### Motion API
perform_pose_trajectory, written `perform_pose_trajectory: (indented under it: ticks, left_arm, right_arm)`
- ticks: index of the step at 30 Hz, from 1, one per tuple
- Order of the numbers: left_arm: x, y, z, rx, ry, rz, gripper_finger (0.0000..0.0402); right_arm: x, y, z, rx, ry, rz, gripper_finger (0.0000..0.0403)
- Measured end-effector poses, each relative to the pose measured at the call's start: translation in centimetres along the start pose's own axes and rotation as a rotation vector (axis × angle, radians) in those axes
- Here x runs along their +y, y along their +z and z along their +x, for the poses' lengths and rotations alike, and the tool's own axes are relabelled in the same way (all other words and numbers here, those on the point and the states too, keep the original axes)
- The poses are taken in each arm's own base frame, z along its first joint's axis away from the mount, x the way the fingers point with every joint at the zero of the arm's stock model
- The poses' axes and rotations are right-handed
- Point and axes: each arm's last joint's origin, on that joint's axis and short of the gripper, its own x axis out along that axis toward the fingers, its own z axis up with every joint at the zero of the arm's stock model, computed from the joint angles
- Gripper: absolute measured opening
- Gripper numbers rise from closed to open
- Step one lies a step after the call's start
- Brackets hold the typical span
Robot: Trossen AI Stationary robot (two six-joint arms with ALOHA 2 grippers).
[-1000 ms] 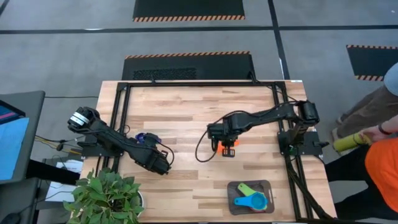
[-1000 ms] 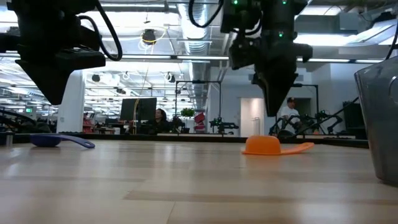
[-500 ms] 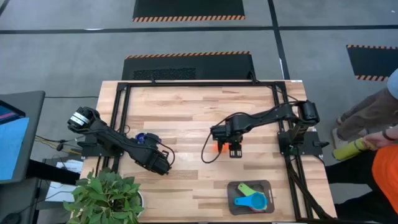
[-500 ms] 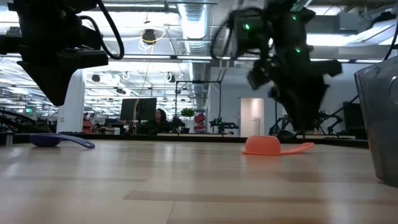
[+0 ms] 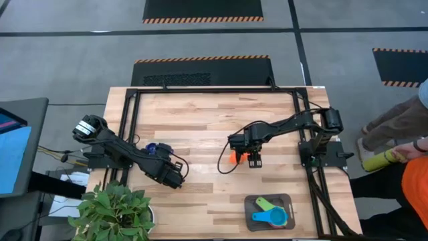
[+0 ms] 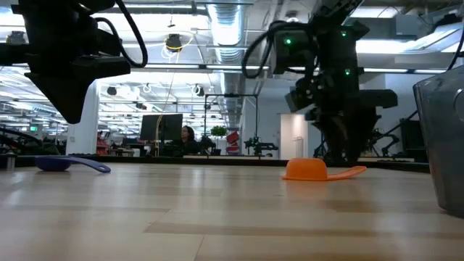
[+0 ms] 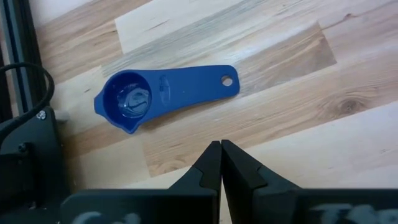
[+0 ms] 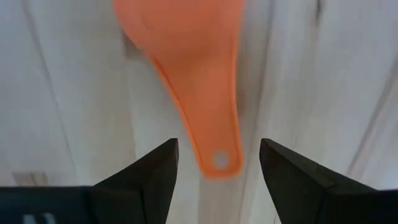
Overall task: Nest measuring cups in basket
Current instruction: Stack the orange measuring cup on top of the light blue measuring cup in the black bin
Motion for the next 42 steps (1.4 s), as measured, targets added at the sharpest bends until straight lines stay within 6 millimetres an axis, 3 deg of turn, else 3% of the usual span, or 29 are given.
perform_pose_trajectory:
  ticks: [7, 16, 25, 42]
  left_arm:
    - [-0.1, 0.0, 0.0, 0.001, -0.007, -0.012, 0.0]
    - [-0.2, 0.0, 0.0, 0.003, -0.02, -0.011, 0.0]
    - [-0.2, 0.0, 0.0, 0.004, -0.023, -0.015, 0.0]
    - [-0.7, 0.0, 0.0, -0.012, -0.071, -0.034, 0.0]
  right_arm:
    - [0.0, 0.0, 0.2, -0.013, 0.006, -0.103, 0.025]
    - [0.3, -1.6, 2.3, 0.047, 0.021, -0.126, 0.025]
    - [0.4, -1.6, 2.6, 0.02, 0.019, -0.128, 0.0245]
    - [0.4, -1.5, 2.6, 0.009, 0.028, -0.071, 0.0137]
